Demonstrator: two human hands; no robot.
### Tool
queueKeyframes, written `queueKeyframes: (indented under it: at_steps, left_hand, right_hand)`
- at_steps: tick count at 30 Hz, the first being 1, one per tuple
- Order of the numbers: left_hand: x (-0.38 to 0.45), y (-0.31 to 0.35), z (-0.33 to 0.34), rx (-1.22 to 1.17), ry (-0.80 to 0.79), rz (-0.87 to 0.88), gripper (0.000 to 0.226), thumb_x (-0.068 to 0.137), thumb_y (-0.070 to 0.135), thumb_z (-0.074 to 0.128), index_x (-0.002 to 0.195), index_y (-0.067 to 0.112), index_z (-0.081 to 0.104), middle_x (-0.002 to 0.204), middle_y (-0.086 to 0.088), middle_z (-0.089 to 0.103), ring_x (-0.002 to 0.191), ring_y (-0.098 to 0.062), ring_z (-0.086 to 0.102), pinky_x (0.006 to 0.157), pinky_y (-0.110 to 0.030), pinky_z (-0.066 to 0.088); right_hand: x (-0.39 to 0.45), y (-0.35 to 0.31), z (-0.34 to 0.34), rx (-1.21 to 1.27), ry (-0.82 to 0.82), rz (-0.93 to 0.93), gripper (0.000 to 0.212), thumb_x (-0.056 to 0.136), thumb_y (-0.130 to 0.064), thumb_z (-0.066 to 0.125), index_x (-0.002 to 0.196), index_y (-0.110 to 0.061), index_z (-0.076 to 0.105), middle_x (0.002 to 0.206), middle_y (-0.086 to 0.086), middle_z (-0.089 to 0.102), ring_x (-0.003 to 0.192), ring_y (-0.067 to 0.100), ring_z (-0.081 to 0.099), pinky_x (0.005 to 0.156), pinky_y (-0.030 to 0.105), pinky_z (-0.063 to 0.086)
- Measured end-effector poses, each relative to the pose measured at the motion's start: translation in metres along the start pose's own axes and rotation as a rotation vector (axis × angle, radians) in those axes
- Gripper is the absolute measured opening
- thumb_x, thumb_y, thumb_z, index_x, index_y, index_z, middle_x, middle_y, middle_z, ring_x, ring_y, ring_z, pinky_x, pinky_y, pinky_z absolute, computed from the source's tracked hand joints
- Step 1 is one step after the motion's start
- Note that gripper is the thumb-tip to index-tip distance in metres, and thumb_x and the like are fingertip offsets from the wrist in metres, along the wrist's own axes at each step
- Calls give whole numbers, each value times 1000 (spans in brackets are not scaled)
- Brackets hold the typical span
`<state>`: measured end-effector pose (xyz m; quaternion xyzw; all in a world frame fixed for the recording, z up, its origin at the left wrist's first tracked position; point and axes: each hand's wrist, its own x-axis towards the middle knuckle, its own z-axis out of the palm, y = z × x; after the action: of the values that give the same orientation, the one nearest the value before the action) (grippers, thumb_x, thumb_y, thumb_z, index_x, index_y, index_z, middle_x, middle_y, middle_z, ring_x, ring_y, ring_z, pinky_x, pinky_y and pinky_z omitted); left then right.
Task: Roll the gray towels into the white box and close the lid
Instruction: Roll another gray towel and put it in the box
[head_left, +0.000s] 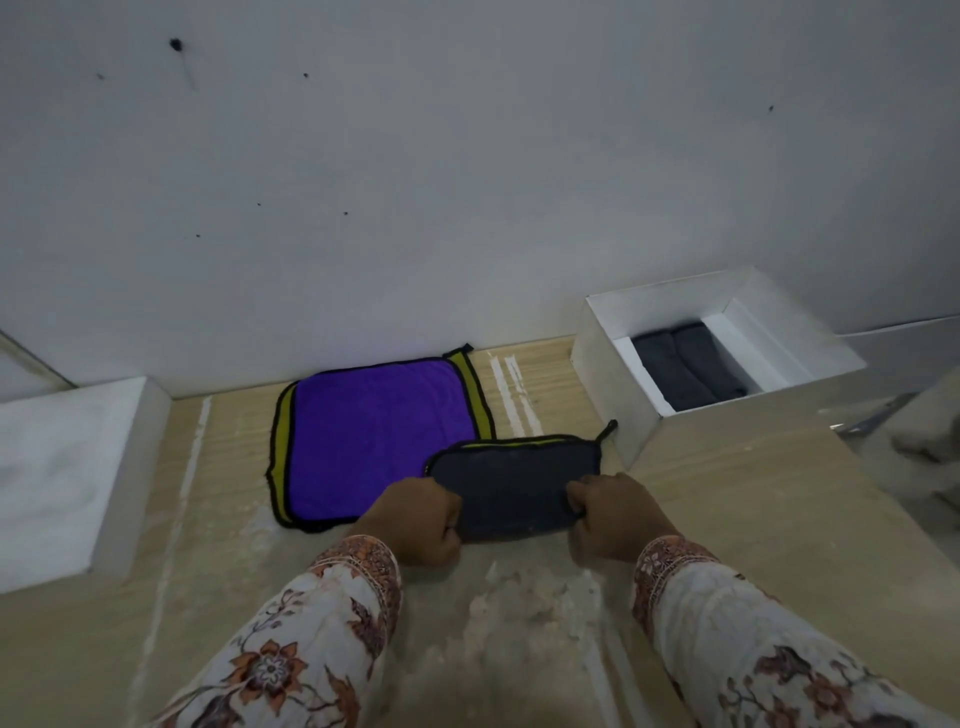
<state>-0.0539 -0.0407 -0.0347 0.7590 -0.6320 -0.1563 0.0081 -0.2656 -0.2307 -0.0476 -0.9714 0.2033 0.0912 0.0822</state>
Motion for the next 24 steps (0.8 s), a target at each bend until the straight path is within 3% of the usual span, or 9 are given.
queueKeyframes:
  at_steps: [3,6,10,14,18,24]
  left_hand:
    - [-1,2,3,-80,-98,-28,22,76,47,54,75,25,57,70,8,59,63,-10,51,59,-24,39]
    - [1,-3,3,-90,9,-76,29,81,56,53,85,27,59,76,12,58,74,-12,59,65,-28,47]
    - [15,-11,5,-119,273,-183,22,94,31,49,103,17,63,104,-2,61,97,-20,57,79,-34,48]
    - [35,-12,9,-128,283,-279,31,97,26,46,126,18,56,120,-4,57,110,-23,50,89,-36,46]
    - [48,-11,16,-109,274,-394,31,95,35,50,121,20,59,117,-4,59,109,-23,51,87,-36,45]
    - [52,-14,15,-127,289,-463,16,94,28,51,101,20,63,110,-3,57,104,-23,51,82,-35,41]
  right_hand:
    - [-7,1,0,76,-35,64,18,74,-36,56,74,-23,44,72,-3,49,71,24,55,61,26,31]
    - [-2,5,-3,232,58,139,23,80,-41,58,71,-23,46,71,-6,47,68,19,53,59,26,32]
    - [22,4,-5,253,220,202,11,92,-29,54,93,-19,58,94,-1,56,85,21,57,66,30,41]
    - [48,0,-6,206,250,224,24,96,-17,47,117,-15,60,115,4,59,101,23,59,80,34,48]
    - [60,3,-3,167,181,293,24,99,-15,41,114,-15,59,112,4,58,98,25,60,76,35,48]
    - [63,6,0,141,167,299,14,97,-12,44,104,-12,57,109,6,53,90,24,57,65,31,40]
